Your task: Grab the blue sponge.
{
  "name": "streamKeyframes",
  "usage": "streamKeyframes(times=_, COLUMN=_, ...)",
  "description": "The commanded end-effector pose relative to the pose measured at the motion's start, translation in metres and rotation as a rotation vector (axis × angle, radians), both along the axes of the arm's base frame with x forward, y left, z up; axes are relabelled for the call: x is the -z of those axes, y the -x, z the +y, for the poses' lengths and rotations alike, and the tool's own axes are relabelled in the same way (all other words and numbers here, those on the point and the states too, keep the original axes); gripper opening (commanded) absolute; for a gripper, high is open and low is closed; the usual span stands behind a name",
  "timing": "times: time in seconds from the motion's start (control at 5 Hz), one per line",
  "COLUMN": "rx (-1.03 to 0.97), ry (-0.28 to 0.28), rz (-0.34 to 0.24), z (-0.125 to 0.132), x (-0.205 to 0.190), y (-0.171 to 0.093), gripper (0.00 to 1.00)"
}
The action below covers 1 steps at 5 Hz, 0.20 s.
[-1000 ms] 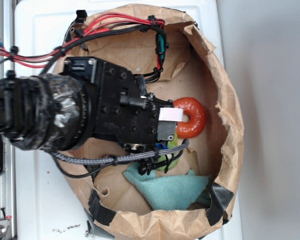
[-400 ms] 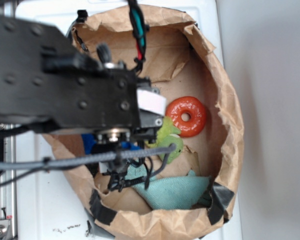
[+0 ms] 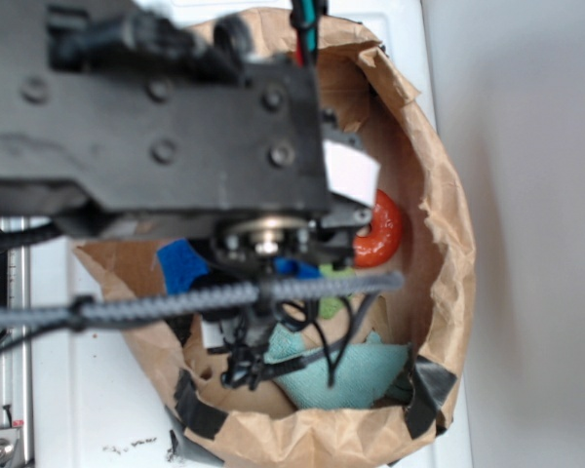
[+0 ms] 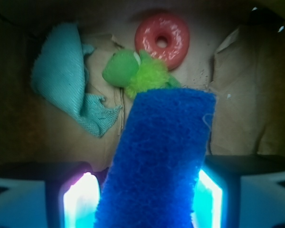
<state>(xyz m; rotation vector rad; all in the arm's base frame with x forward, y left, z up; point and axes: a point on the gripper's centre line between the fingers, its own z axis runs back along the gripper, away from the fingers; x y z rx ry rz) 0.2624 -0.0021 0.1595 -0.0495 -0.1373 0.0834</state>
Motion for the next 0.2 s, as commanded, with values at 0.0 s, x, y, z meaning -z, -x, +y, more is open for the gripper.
streamKeyframes(times=0.0, rx=-0.052, ry=-0.074, rz=-0.122, z=-0.0094, x=-0.0384, y=-0.0113, gripper=0.0)
